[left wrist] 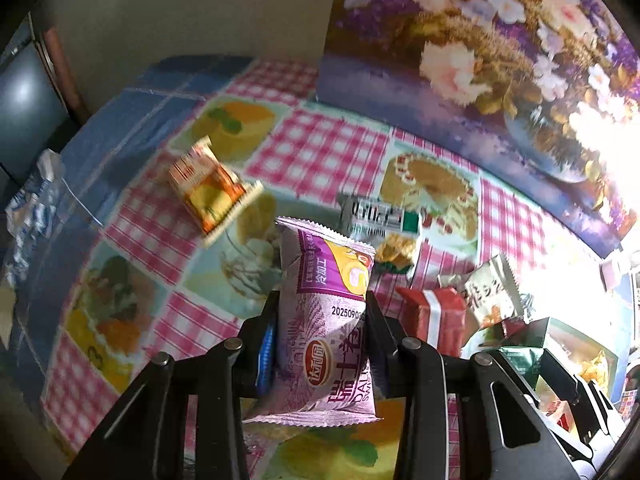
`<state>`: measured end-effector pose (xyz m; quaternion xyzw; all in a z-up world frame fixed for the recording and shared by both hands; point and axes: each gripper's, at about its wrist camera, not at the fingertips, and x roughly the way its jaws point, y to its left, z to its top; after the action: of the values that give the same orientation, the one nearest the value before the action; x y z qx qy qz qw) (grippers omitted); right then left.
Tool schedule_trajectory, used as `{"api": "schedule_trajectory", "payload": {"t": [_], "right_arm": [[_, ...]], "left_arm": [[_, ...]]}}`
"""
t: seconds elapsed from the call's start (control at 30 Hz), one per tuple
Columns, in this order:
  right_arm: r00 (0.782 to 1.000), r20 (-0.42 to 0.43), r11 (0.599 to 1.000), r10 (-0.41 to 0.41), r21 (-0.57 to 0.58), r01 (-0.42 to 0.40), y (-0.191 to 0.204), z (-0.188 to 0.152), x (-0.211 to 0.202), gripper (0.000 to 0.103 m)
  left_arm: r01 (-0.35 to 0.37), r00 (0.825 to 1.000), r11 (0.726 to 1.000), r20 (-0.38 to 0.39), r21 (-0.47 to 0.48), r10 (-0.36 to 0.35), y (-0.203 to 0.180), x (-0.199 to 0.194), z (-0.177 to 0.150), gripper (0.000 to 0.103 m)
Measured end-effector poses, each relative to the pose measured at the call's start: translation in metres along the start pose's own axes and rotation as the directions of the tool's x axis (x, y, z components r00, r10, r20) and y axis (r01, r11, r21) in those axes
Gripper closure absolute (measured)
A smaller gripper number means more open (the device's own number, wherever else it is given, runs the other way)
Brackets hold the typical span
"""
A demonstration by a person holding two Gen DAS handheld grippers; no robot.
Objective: Organize snacks
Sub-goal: 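Lift the green box toward the tray with the right tool while the left tool lifts the pink bag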
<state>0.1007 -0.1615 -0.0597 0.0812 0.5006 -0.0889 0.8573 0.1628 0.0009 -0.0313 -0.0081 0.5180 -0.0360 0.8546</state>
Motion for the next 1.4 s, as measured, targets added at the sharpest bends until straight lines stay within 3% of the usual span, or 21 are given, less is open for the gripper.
{"api": "schedule_trajectory", "payload": {"t": [0.23, 0.5, 0.77, 0.87, 1.0, 1.17, 1.4], "right_arm": [[0.999, 0.035, 0.999, 0.001, 0.033, -0.002, -0.008, 0.004, -0.03, 0.039], [0.996, 0.061, 0.99, -0.057, 0.136, 0.049, -0.049, -0.002, -0.059, 0.039], [0.982, 0.07, 0.949, -0.177, 0.275, 0.152, -0.115, -0.002, -0.089, 0.039], [0.974, 0.066, 0.923, -0.216, 0.339, 0.182, -0.146, -0.003, -0.099, 0.039], [0.961, 0.045, 0.881, -0.273, 0.413, 0.231, -0.182, -0.014, -0.106, 0.039], [0.942, 0.007, 0.815, -0.335, 0.505, 0.285, -0.228, -0.034, -0.11, 0.039], [0.933, -0.046, 0.743, -0.356, 0.592, 0.312, -0.274, -0.055, -0.104, 0.039]], "left_arm": [[-0.013, 0.998, 0.999, 0.068, 0.035, 0.01, -0.012, -0.03, 0.001, 0.063], [-0.012, 0.994, 0.996, 0.106, 0.092, 0.003, -0.038, -0.053, -0.003, 0.063], [0.063, 0.988, 0.981, 0.127, 0.182, -0.087, -0.08, -0.075, -0.013, 0.063], [0.122, 0.983, 0.968, 0.11, 0.22, -0.149, -0.1, -0.08, -0.019, 0.063], [0.151, 0.978, 0.944, 0.094, 0.292, -0.185, -0.134, -0.085, -0.032, 0.063], [0.246, 0.96, 0.893, 0.032, 0.378, -0.278, -0.181, -0.085, -0.052, 0.063], [0.256, 0.959, 0.839, -0.018, 0.48, -0.282, -0.233, -0.075, -0.077, 0.063]]}}
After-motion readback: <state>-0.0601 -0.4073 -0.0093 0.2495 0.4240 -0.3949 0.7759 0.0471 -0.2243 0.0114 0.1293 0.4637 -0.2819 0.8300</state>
